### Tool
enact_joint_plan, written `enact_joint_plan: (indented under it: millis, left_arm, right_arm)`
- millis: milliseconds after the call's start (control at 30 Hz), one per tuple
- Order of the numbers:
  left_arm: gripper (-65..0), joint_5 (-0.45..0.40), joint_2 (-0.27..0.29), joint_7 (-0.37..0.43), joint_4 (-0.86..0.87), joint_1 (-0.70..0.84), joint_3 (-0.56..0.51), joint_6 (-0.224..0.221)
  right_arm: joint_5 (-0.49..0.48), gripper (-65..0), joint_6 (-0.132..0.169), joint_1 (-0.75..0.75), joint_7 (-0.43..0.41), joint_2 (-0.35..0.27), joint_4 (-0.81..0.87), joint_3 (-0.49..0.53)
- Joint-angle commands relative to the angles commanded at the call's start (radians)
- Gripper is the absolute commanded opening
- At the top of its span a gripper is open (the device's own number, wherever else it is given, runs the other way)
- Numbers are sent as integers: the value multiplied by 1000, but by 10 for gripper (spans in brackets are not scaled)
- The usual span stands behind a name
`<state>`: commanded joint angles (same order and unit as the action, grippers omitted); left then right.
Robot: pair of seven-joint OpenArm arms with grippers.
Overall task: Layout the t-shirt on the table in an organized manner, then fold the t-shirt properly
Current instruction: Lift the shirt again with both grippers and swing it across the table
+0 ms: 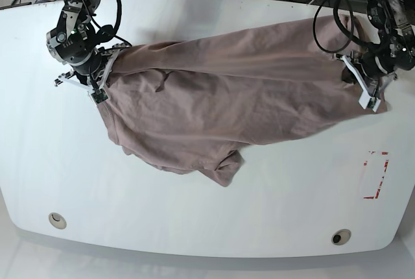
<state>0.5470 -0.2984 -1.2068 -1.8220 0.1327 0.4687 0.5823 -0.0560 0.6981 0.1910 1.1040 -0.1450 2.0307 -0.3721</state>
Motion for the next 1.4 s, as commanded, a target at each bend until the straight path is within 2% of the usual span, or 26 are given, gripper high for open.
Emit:
enact_joint_plan:
  millis: [267,467,567,767,900,1167,1267,1400]
  left_arm:
    - [-650,2,-2,0,-89,-29,2,2]
    - [-650,11,-2,0,-115,-34,64,2]
    - [-650,49,-6,0,-117,-57,104,2]
    - [-650,143,-66,0,-118,-87,189,0]
    - [-649,172,-77,0,-118,-166,219,0]
    - [-646,172,-92,0,-118,-368,212,0]
    - [-646,169,-92,0,-117,-496,163,0]
    - [-646,170,-92,0,-117,-635,114,0]
  right_arm:
    - [2,-647,0,-18,0,0,0,0]
    - [2,-647,0,-26,0,-3,2,0]
    - [2,-647,0,-46,2,-5,2,-2]
    - [2,-647,0,-101,2,-5,2,-63]
    - [2,-647,0,-163,2,-11,2,-66]
    - [0,-647,0,-321,3,-32,-5,-64]
    - [0,-647,0,-414,6,-38,-11,-64]
    - [0,-647,0,-517,6,-75,-15,-60]
